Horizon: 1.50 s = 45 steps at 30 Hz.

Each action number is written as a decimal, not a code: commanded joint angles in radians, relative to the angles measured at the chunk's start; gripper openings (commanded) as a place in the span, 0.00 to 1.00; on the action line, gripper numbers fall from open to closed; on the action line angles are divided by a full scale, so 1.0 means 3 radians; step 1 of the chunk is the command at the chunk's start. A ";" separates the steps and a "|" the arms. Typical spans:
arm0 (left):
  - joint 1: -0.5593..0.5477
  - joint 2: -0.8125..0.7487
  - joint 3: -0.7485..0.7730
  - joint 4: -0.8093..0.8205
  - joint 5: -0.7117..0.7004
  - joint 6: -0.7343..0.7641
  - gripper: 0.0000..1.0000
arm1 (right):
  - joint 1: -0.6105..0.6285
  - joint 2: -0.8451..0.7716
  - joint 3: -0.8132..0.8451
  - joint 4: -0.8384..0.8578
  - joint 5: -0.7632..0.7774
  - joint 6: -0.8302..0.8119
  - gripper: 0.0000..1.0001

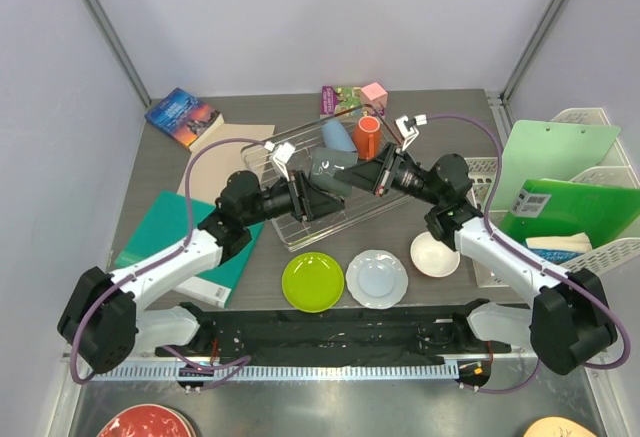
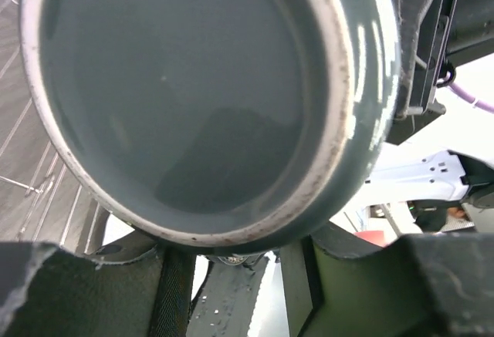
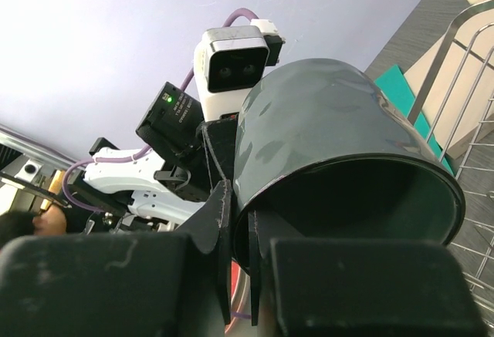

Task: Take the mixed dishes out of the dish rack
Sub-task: Pick up the cup from the dish rack.

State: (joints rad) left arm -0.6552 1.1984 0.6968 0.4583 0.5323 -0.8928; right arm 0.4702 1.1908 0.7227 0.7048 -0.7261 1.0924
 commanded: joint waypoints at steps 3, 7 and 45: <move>-0.0010 0.0111 -0.0037 0.0895 -0.0138 -0.0235 0.45 | 0.0227 -0.0119 -0.0133 0.0212 -0.0274 0.0066 0.01; -0.0010 0.0183 -0.0062 0.1095 -0.0133 -0.0342 0.55 | 0.0294 -0.0104 -0.0195 0.0391 -0.0274 0.0173 0.01; 0.0016 -0.0190 -0.0292 0.1157 -0.0138 -0.0404 0.00 | 0.0519 -0.0650 0.0786 -0.2464 0.0645 -0.1738 1.00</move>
State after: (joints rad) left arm -0.6575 1.1969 0.5846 0.7406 0.5423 -1.0401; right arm 0.6186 1.0618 0.8204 0.3214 -0.6380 0.8059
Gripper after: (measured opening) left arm 0.179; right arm 0.983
